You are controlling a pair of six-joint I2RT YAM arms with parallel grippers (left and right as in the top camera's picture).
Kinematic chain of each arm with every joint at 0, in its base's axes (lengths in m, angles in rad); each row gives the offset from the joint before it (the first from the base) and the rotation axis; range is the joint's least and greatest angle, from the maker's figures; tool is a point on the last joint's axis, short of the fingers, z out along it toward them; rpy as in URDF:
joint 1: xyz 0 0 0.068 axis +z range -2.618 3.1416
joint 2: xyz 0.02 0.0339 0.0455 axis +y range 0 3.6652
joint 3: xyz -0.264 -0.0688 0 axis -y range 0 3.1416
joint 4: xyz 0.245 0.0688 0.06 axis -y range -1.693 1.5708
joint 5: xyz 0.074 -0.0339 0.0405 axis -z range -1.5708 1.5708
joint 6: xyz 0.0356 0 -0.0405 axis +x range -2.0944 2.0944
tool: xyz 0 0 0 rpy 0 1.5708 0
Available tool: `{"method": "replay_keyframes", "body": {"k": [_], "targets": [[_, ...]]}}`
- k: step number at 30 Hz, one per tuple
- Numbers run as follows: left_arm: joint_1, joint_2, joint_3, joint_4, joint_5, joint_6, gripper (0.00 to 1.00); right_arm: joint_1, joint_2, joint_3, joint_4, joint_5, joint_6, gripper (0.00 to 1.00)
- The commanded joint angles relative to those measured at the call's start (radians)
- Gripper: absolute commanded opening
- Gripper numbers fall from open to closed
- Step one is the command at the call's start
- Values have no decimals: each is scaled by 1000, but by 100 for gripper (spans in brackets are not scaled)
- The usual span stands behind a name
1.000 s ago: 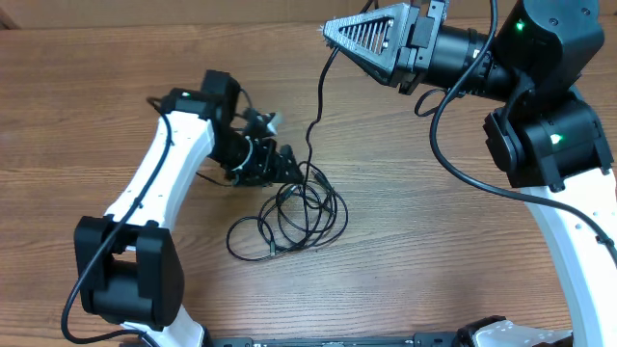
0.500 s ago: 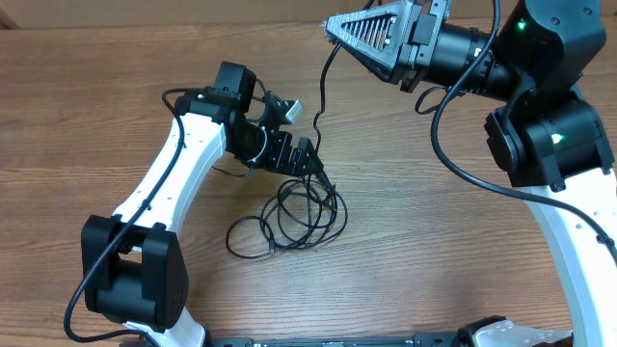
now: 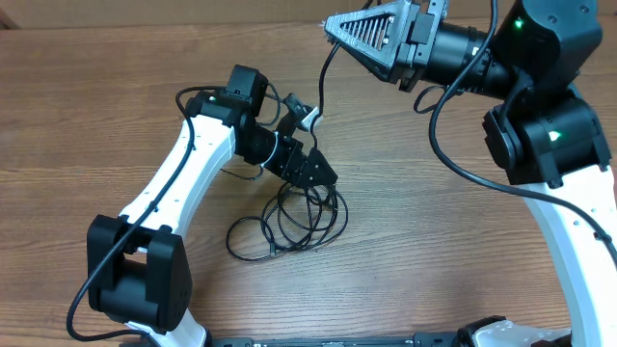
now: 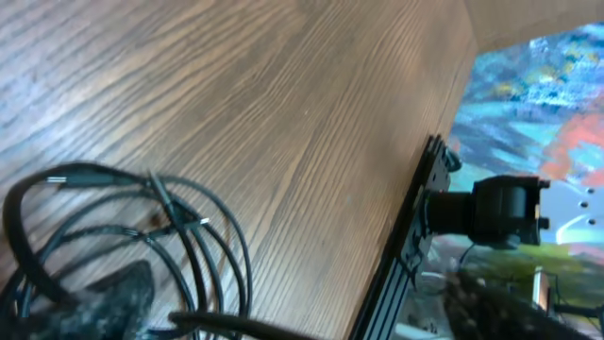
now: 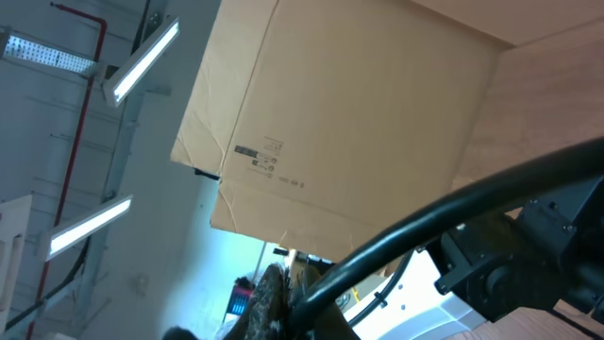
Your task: Untangle cables
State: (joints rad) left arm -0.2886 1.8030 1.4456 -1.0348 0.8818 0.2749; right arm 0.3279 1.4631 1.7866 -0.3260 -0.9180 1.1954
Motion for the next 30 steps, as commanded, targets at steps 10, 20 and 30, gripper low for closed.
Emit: {"method": "replay_keyframes", "body": {"k": [10, 20, 30], "targets": [[-1, 7, 14, 29, 27, 39, 38, -4, 15, 14, 5, -19, 5, 4], [-1, 7, 14, 30, 28, 24, 4, -4, 15, 14, -2, -20, 5, 4], [-1, 7, 14, 11, 33, 84, 78, -4, 15, 14, -3, -27, 5, 4]]}}
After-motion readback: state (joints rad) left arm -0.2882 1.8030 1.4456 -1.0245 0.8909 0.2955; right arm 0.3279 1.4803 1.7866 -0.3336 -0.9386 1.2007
